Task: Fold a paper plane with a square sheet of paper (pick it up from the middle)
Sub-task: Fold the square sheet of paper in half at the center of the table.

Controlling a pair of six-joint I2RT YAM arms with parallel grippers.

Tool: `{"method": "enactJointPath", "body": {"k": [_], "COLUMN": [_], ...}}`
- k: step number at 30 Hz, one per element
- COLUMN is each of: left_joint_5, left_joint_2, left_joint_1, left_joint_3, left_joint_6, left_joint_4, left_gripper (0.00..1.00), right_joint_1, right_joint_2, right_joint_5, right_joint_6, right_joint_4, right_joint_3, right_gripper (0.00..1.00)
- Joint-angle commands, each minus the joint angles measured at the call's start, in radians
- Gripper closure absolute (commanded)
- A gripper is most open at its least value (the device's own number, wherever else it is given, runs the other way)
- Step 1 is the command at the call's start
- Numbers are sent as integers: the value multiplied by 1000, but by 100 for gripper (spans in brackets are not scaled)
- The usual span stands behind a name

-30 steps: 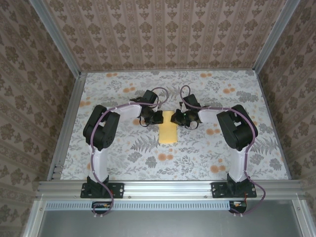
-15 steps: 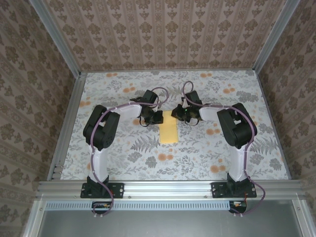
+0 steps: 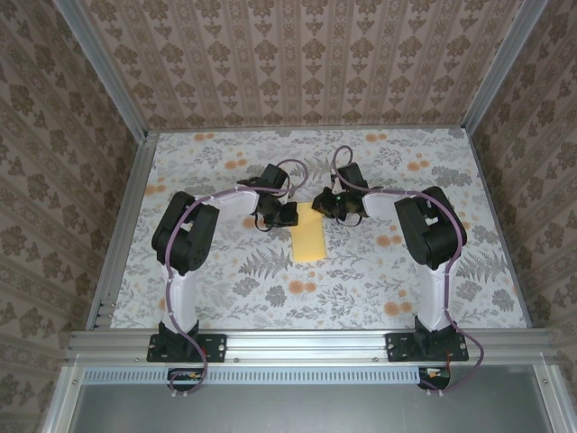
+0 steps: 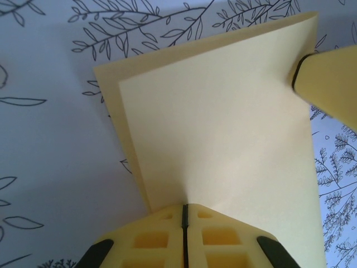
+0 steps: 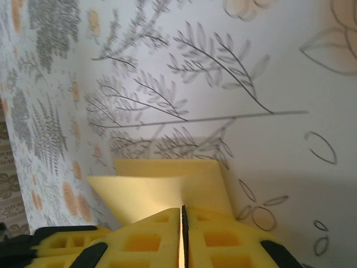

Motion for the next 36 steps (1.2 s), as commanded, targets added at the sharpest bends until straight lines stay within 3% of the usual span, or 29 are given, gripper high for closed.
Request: {"method": "enactJointPath", "body": {"k": [1,15,24,30,36], "left_joint_5": [-84,-85,-108,-139,-144], "left_joint_2": [61,52,3,-77,-167], "left_joint_1": [2,4,4,4,4], "left_joint_3": [-3,-6,-38,-120,-224], "left_joint_6": [16,15,-31,-94,-174], "left_joint_4": [-89,-90,-70,-33,28], "left_gripper": [92,92,92,92,92], "right_joint_1": [-3,-4,7,84,191], "right_joint_2": [20,79,-149,-267,-274], "right_joint_5": [26,123,83,86,107], "right_joint_6": [-7,-8,-36,-51,-63], "right_joint_4": [-33,-86,-125,-183,-247], "right_joint_3": [45,84,-31,-152,-178], "right_gripper": [89,90,85,82,85]}}
